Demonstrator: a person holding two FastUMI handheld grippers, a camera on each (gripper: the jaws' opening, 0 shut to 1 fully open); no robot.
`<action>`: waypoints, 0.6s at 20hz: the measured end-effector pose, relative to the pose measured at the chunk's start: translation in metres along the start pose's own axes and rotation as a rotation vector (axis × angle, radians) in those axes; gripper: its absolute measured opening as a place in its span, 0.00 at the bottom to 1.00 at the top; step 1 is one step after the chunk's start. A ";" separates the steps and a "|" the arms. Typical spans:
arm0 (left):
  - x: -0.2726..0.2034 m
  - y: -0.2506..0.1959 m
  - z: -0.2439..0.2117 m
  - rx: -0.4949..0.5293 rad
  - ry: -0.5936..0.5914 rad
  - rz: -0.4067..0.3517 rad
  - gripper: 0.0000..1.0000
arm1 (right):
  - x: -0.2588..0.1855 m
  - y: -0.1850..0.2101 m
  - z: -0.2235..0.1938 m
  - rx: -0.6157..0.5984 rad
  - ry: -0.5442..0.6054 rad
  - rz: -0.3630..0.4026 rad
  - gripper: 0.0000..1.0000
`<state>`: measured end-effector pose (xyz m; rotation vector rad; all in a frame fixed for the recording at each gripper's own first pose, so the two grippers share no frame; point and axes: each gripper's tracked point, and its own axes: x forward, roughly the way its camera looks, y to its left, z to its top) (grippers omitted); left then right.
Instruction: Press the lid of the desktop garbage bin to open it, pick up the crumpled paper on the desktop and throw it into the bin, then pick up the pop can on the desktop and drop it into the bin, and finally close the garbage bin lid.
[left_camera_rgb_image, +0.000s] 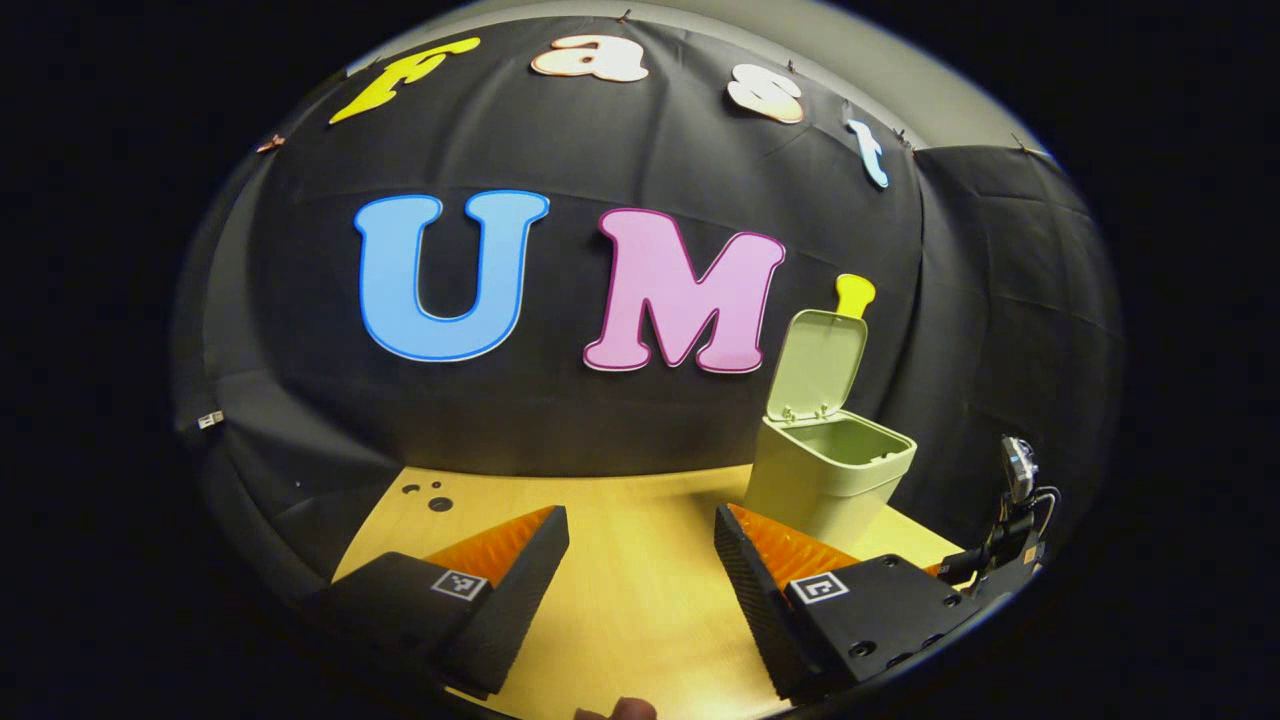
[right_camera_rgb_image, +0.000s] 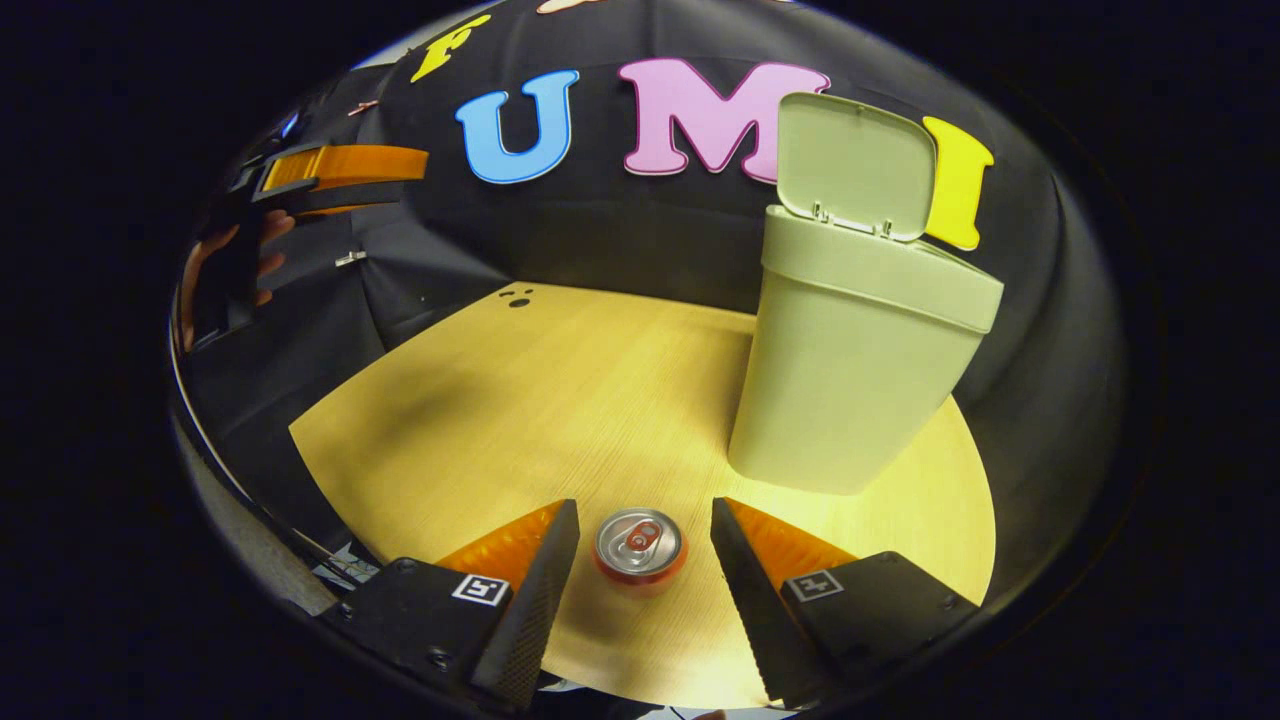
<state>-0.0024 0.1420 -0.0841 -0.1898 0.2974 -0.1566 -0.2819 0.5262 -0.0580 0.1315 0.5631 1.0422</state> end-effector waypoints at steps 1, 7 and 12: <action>-0.003 0.004 -0.002 0.001 0.005 0.005 0.94 | 0.003 -0.001 -0.004 -0.001 0.014 -0.002 0.84; -0.010 0.017 -0.012 -0.005 0.026 0.022 0.94 | 0.023 0.002 -0.024 0.000 0.082 0.002 0.84; -0.010 0.025 -0.017 0.013 0.041 0.032 0.94 | 0.033 0.002 -0.040 -0.009 0.132 -0.009 0.85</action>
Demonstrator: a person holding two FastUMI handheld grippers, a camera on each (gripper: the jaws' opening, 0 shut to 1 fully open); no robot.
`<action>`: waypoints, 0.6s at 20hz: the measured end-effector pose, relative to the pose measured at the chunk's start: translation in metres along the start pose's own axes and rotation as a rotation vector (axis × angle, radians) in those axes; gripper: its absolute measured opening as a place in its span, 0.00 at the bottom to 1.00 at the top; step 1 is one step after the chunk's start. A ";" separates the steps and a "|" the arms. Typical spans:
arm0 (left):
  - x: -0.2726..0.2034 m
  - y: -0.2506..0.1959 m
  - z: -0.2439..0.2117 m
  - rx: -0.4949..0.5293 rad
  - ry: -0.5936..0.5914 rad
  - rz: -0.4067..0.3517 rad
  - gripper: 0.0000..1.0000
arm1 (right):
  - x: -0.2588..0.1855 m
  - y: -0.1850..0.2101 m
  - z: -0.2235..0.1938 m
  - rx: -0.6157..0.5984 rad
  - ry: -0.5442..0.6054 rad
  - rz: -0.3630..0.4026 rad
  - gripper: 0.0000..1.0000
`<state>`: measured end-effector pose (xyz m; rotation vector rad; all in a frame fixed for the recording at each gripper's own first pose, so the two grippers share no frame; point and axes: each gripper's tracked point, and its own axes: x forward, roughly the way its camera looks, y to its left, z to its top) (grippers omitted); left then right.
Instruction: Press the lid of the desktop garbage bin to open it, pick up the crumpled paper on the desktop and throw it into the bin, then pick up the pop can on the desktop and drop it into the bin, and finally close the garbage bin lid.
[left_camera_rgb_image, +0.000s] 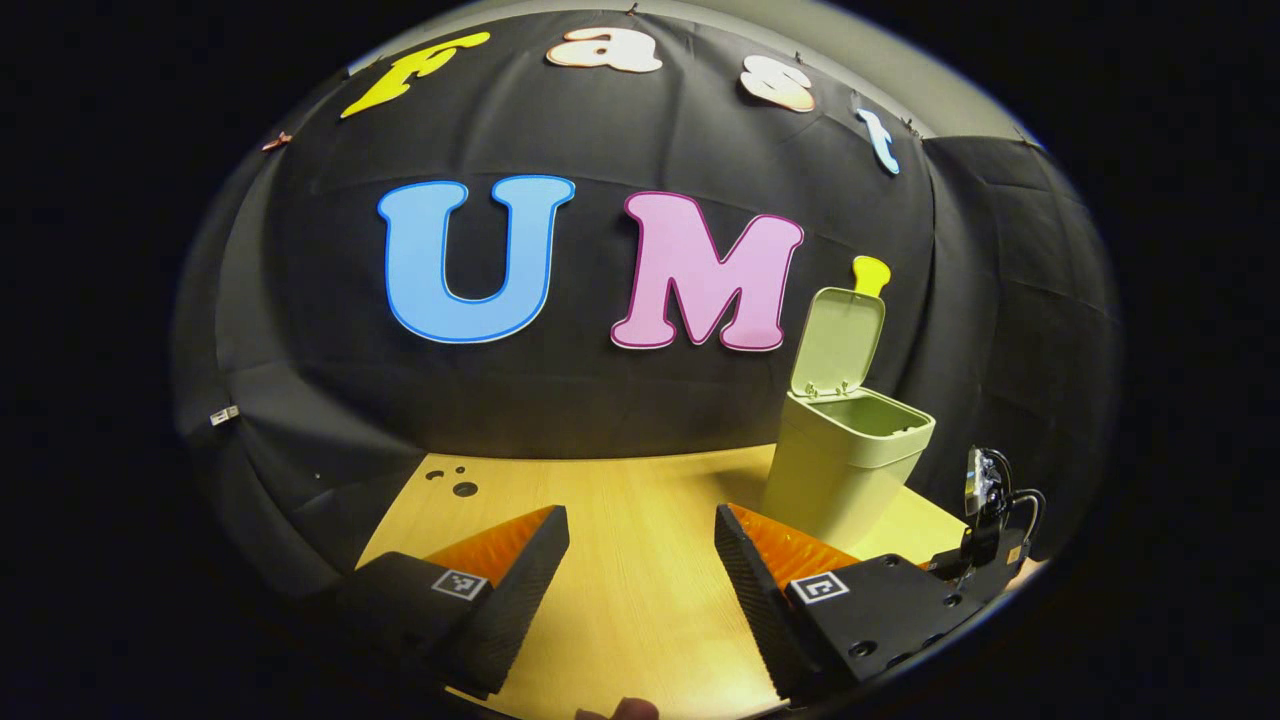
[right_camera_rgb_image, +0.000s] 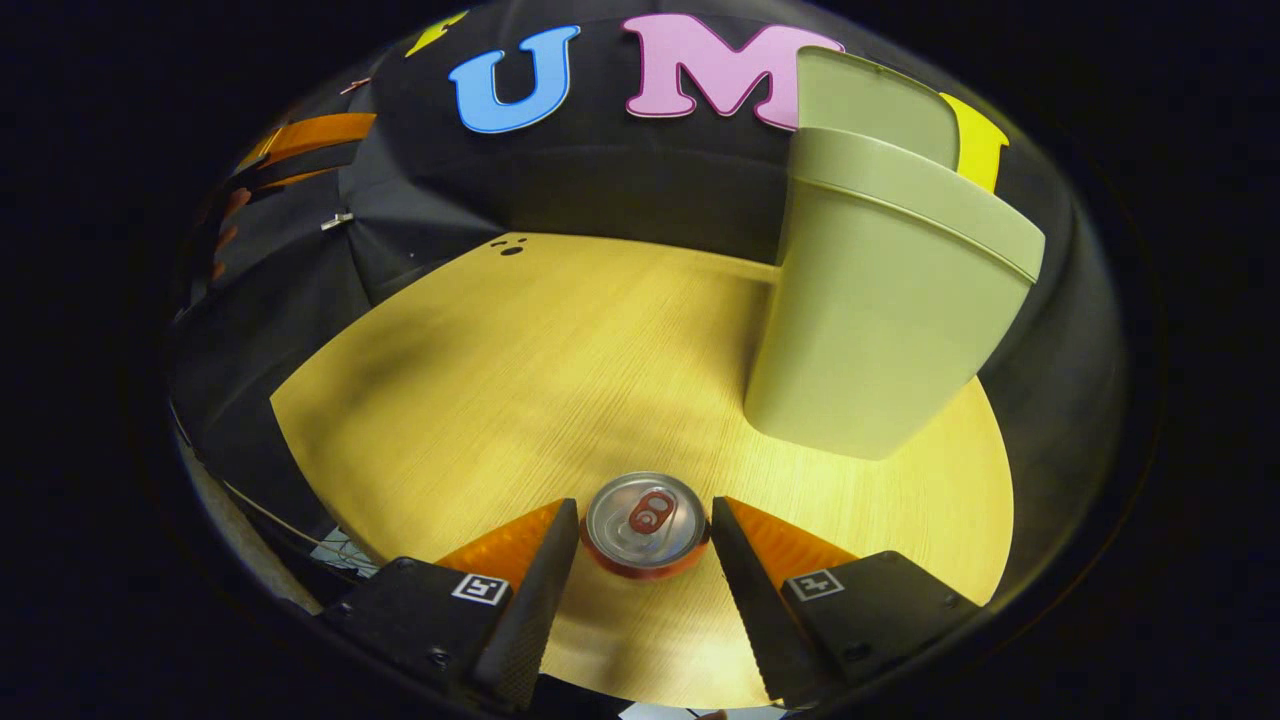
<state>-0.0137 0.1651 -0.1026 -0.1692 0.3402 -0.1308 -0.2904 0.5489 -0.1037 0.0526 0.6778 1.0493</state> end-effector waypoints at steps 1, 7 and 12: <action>0.000 0.001 0.000 -0.002 0.003 0.001 0.94 | 0.002 0.000 -0.002 0.002 0.007 0.000 0.85; 0.002 0.004 -0.004 0.003 0.009 0.000 0.94 | 0.008 -0.002 -0.010 0.017 0.042 -0.017 0.85; 0.005 -0.003 -0.007 -0.018 0.006 -0.027 0.94 | -0.016 -0.009 0.015 0.022 0.008 -0.043 0.77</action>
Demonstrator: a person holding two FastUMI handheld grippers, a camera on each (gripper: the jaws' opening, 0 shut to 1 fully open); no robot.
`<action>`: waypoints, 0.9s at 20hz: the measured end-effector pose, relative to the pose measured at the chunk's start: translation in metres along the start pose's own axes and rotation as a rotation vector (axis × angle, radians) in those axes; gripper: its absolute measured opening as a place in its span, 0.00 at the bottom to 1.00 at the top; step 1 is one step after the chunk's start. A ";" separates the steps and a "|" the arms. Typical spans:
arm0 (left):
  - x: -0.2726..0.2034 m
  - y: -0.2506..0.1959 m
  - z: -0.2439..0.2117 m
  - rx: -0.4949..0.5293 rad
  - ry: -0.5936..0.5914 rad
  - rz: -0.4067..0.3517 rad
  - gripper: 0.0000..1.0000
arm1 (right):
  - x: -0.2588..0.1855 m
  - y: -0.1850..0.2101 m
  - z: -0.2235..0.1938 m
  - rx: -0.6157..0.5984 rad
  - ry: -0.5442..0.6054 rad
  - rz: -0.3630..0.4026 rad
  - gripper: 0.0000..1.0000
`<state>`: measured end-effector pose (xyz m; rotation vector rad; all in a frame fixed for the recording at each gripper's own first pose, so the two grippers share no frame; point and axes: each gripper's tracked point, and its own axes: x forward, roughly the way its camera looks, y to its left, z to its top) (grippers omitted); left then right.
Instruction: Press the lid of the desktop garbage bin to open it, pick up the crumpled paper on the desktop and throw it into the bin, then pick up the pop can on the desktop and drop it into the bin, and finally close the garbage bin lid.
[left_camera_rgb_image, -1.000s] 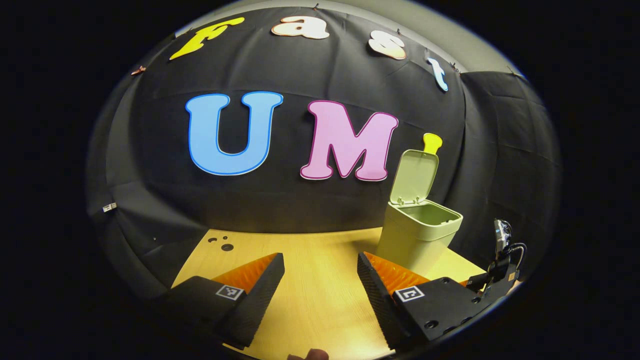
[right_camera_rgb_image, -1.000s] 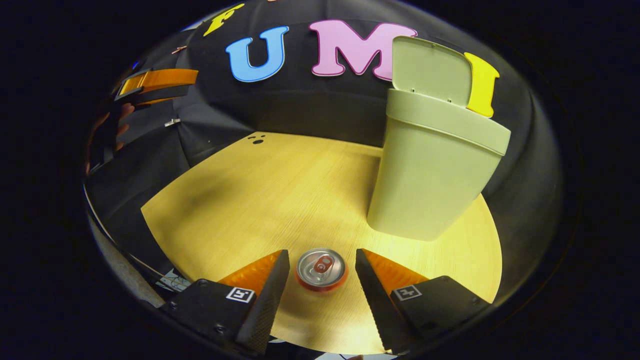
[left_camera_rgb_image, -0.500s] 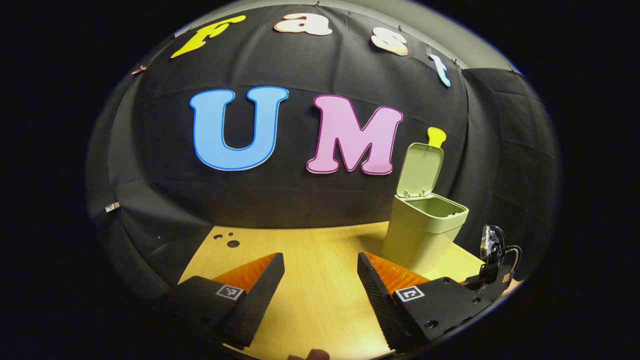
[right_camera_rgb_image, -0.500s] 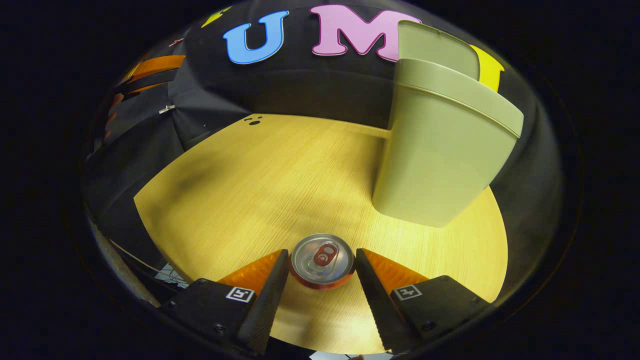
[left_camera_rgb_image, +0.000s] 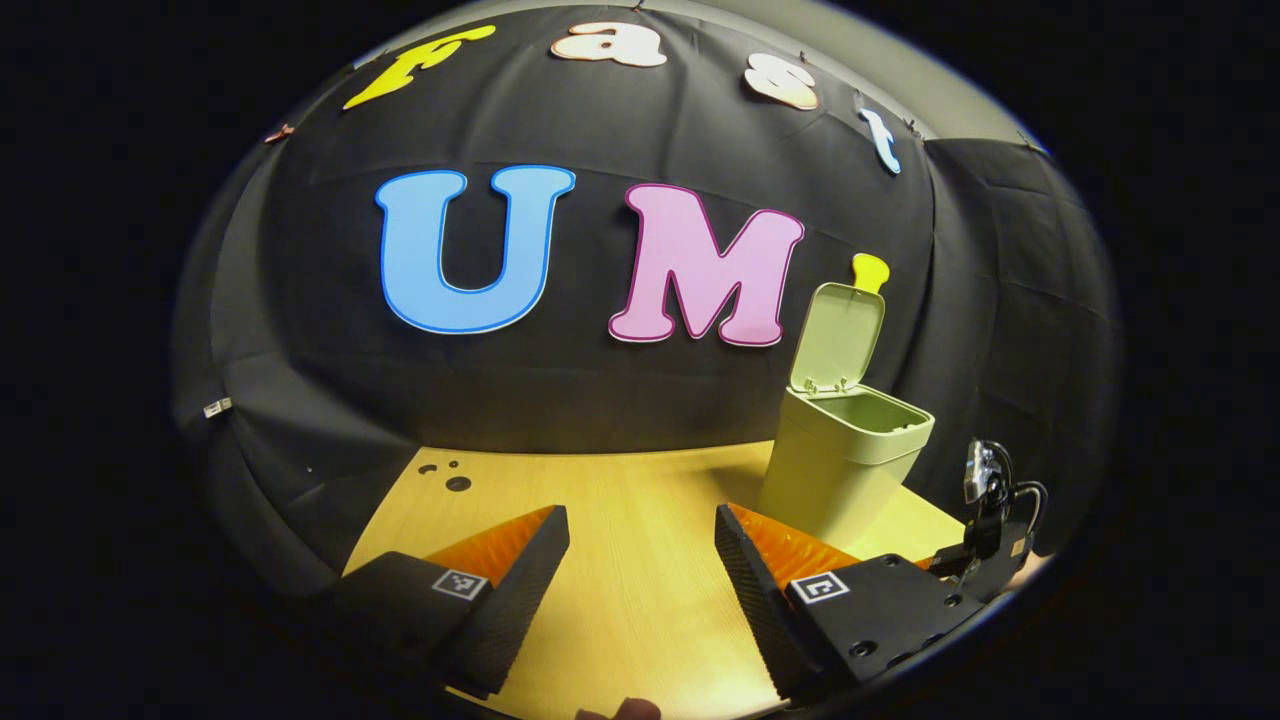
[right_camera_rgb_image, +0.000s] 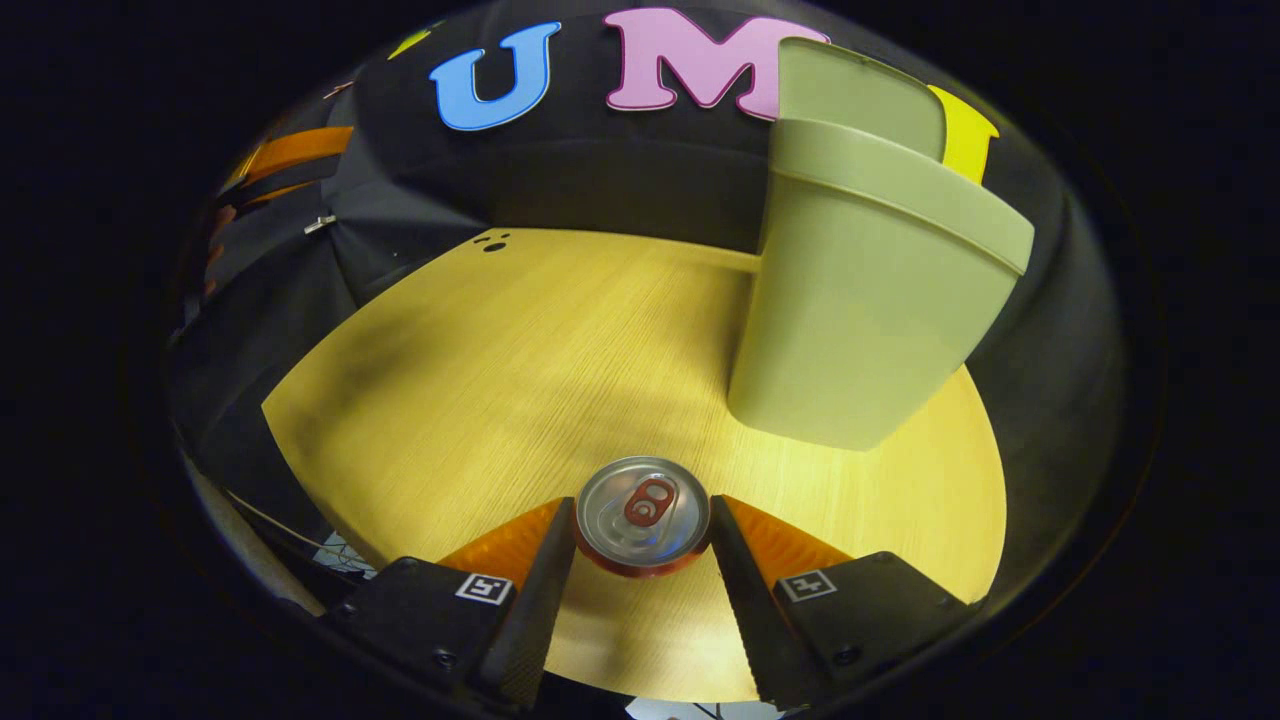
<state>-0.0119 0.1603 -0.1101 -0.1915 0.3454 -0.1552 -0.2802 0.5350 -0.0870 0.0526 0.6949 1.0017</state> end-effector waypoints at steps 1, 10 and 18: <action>0.001 -0.002 -0.001 -0.003 0.000 -0.007 0.94 | -0.007 -0.003 0.008 -0.003 -0.008 -0.007 0.77; 0.011 -0.003 -0.017 -0.021 0.028 -0.044 0.94 | -0.076 -0.019 0.109 0.066 -0.152 -0.034 0.81; 0.020 -0.013 -0.018 -0.021 0.042 -0.077 0.94 | -0.111 -0.045 0.187 0.095 -0.282 -0.034 0.81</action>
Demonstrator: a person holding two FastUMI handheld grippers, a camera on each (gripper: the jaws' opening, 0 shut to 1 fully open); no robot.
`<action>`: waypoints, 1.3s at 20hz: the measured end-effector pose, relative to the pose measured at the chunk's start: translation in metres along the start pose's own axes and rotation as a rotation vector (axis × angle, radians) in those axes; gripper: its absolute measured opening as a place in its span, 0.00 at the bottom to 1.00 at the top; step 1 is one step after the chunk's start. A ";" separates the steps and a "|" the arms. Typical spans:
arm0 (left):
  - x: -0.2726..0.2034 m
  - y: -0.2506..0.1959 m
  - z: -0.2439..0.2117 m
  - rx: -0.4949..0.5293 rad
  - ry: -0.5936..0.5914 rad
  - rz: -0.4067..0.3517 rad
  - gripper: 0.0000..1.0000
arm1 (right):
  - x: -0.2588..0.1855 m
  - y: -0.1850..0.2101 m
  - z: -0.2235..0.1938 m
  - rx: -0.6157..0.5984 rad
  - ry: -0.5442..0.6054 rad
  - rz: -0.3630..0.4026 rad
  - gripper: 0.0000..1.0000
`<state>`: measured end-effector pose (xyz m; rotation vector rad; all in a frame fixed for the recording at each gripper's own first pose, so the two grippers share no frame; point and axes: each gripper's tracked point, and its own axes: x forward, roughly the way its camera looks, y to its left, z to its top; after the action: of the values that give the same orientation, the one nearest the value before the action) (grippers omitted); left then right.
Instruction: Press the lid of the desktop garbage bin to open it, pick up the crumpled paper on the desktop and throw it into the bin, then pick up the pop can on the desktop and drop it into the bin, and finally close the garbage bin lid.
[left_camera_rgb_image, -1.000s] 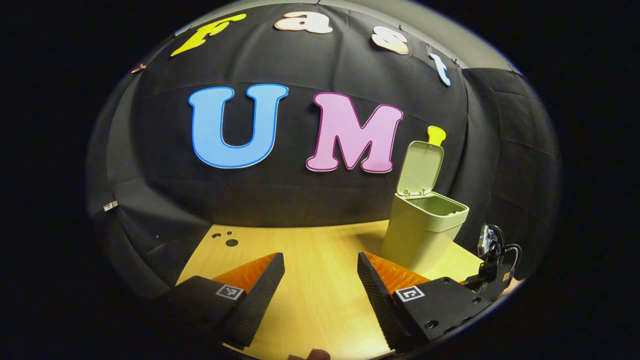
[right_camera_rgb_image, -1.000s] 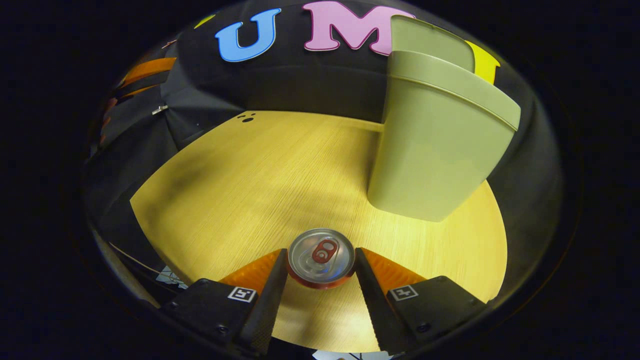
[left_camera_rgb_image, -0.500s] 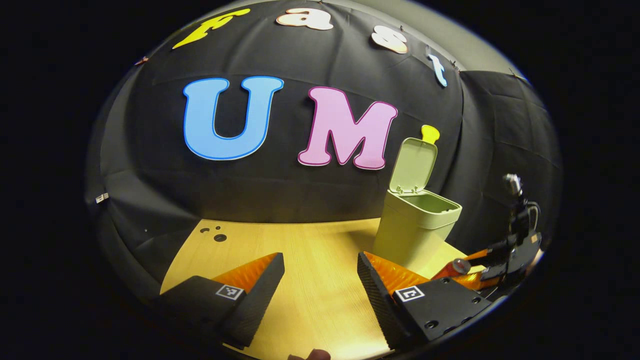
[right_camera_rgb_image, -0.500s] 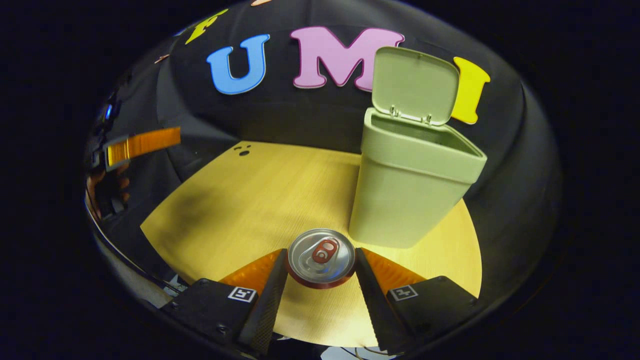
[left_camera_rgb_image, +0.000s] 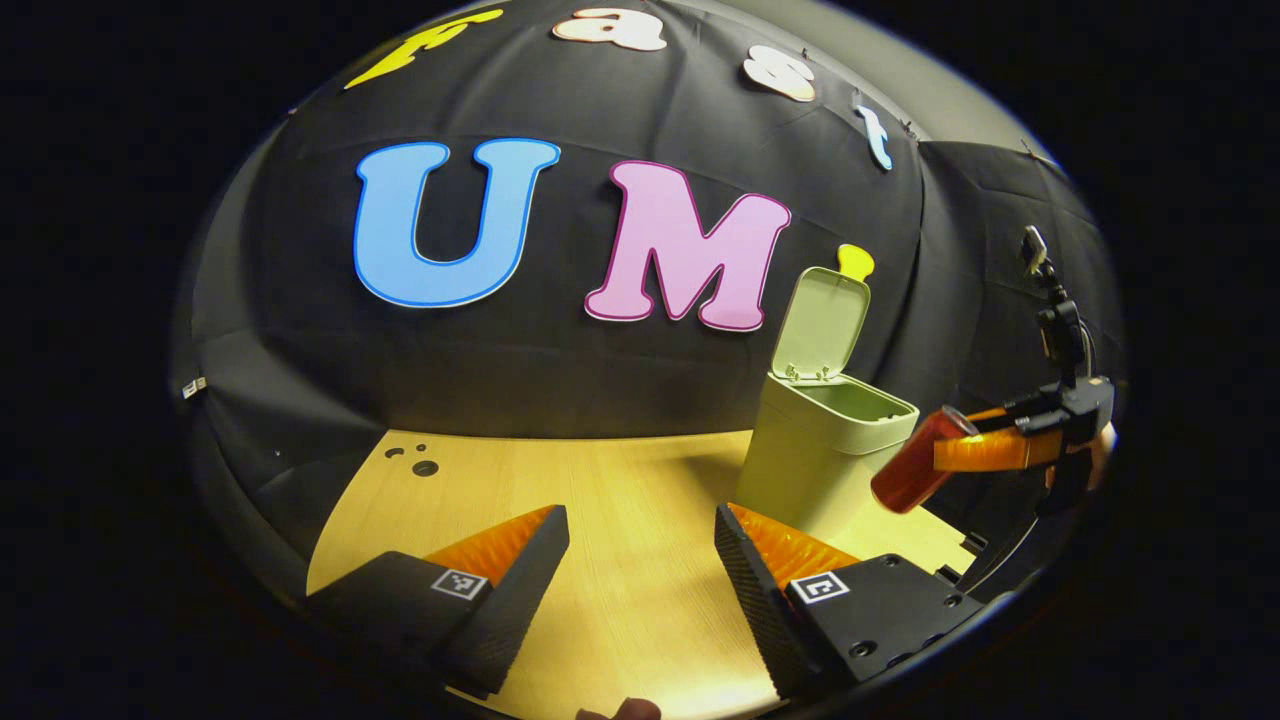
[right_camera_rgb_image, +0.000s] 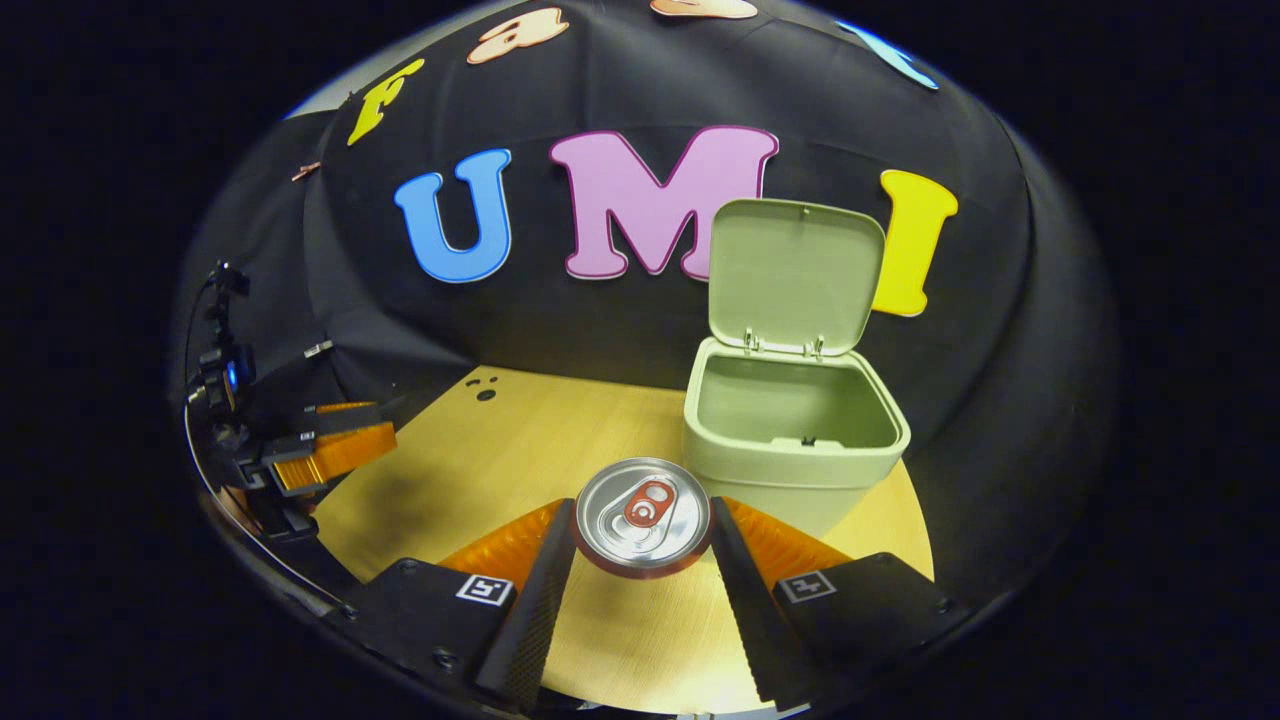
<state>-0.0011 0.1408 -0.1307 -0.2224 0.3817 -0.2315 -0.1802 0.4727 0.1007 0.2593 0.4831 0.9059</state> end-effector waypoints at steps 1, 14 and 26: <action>0.001 -0.002 0.000 0.002 0.002 -0.005 0.94 | 0.000 -0.004 0.010 -0.002 -0.018 -0.004 0.80; -0.002 -0.001 -0.005 0.002 0.014 -0.007 0.94 | 0.032 -0.063 0.092 -0.042 -0.128 -0.121 0.80; -0.004 0.004 -0.015 -0.020 0.040 0.004 0.94 | 0.099 -0.113 0.074 0.010 0.006 -0.207 0.80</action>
<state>-0.0095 0.1435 -0.1438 -0.2374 0.4244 -0.2289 -0.0132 0.4838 0.0885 0.2115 0.5101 0.7029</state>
